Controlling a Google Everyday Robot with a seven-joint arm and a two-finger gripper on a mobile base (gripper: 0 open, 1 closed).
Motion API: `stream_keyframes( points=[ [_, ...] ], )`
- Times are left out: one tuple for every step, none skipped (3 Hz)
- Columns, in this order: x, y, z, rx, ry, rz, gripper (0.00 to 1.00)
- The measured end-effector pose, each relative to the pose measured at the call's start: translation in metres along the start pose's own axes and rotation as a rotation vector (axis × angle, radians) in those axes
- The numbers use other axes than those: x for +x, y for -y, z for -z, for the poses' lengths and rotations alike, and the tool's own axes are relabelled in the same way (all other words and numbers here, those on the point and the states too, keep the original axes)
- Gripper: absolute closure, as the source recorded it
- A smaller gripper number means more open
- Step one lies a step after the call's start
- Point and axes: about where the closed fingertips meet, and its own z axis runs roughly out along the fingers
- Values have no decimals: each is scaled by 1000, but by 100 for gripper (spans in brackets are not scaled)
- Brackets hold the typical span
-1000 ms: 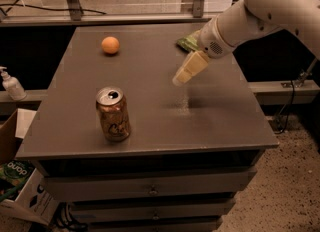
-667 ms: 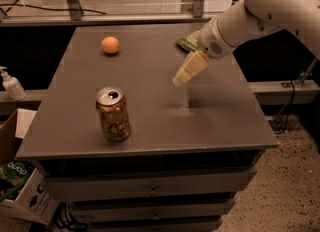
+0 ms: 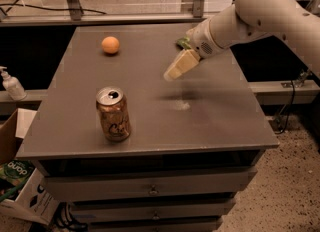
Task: Pick orange
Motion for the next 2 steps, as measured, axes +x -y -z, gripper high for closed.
stream_keyframes(
  points=[
    [-22, 14, -30, -5, 68, 2, 0],
    [-43, 29, -64, -24, 129, -2, 0]
  ],
)
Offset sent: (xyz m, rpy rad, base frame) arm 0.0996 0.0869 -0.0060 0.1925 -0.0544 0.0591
